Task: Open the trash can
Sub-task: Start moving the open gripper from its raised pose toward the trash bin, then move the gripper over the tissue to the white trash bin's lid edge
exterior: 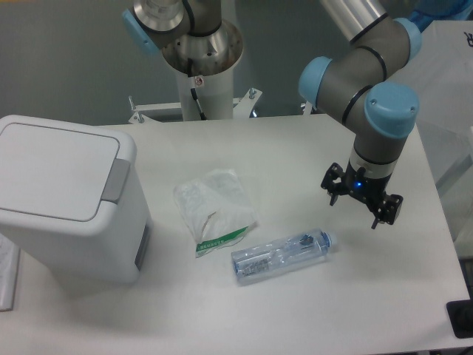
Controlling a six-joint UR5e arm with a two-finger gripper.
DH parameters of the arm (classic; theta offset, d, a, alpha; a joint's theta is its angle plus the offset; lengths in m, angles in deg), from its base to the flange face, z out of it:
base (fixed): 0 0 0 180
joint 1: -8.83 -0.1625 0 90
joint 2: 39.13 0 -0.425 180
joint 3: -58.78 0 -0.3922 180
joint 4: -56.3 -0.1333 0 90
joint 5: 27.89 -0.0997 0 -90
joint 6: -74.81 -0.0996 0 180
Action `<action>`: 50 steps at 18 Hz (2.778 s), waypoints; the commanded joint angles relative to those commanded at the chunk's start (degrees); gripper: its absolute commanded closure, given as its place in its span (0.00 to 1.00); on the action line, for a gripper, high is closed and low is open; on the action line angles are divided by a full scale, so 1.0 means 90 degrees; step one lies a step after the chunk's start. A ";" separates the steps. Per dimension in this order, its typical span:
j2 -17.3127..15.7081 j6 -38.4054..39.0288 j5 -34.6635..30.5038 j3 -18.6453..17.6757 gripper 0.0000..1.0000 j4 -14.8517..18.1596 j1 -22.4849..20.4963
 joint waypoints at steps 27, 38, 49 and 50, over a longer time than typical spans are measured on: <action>-0.1544 0.4720 0.2717 -0.0068 0.00 -0.0010 0.1767; -0.1856 0.4739 0.2727 -0.0449 0.00 -0.0010 0.1914; -0.1905 0.4749 0.2688 -0.0663 0.00 -0.0010 0.2197; -0.1905 0.4749 0.2688 -0.0712 0.00 -0.0019 0.2217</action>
